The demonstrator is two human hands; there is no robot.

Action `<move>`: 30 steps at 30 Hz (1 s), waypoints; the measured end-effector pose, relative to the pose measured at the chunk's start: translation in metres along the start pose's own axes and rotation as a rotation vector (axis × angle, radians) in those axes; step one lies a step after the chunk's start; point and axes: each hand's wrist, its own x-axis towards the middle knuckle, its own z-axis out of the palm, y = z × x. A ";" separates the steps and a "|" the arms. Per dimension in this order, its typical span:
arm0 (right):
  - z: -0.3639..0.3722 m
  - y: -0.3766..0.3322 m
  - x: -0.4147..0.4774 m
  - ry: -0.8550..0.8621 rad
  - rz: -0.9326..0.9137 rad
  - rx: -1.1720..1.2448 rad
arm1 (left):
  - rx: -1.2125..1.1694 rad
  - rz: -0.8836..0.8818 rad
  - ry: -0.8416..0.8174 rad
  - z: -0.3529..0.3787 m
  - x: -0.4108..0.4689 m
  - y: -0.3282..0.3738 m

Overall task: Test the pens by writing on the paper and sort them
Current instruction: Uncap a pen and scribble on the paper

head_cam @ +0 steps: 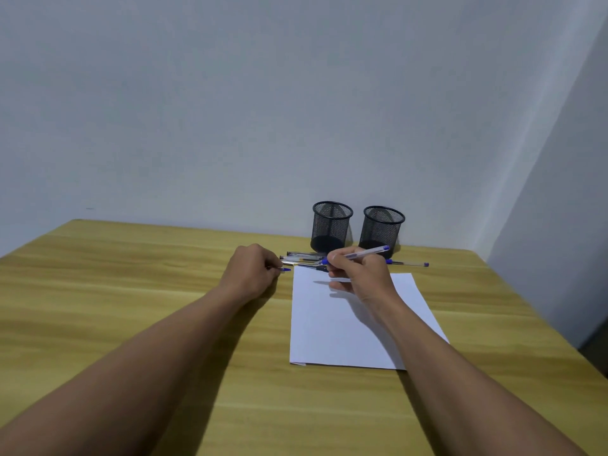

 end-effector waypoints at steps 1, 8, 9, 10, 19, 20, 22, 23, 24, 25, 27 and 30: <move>0.001 0.001 0.001 0.007 0.007 0.010 | 0.005 -0.005 0.003 0.000 0.000 -0.001; 0.006 0.006 0.013 0.011 -0.003 -0.028 | 0.126 0.179 0.121 0.010 -0.054 0.016; 0.009 0.007 0.016 0.005 -0.006 -0.028 | 0.151 0.214 0.088 0.013 -0.063 0.019; 0.011 0.008 0.018 -0.006 -0.009 -0.033 | 0.169 0.236 0.055 0.016 -0.070 0.020; 0.017 0.013 0.039 -0.082 -0.051 -0.106 | 0.310 0.265 0.006 0.020 -0.068 0.014; 0.016 0.015 0.041 -0.079 -0.069 -0.137 | 0.309 0.264 0.007 0.020 -0.068 0.013; 0.014 0.017 0.045 -0.070 -0.103 -0.194 | 0.300 0.252 -0.008 0.021 -0.067 0.012; 0.014 0.018 0.045 -0.064 -0.112 -0.203 | 0.296 0.244 -0.020 0.021 -0.067 0.011; 0.014 0.019 0.045 -0.058 -0.115 -0.199 | 0.289 0.236 -0.030 0.020 -0.068 0.012; 0.015 0.020 0.043 -0.057 -0.115 -0.188 | 0.276 0.231 -0.033 0.019 -0.068 0.013; 0.018 0.022 0.041 -0.064 -0.121 -0.180 | 0.234 0.209 -0.026 0.017 -0.070 0.016; 0.023 0.028 0.041 -0.079 -0.124 -0.210 | 0.200 0.177 -0.028 0.013 -0.072 0.018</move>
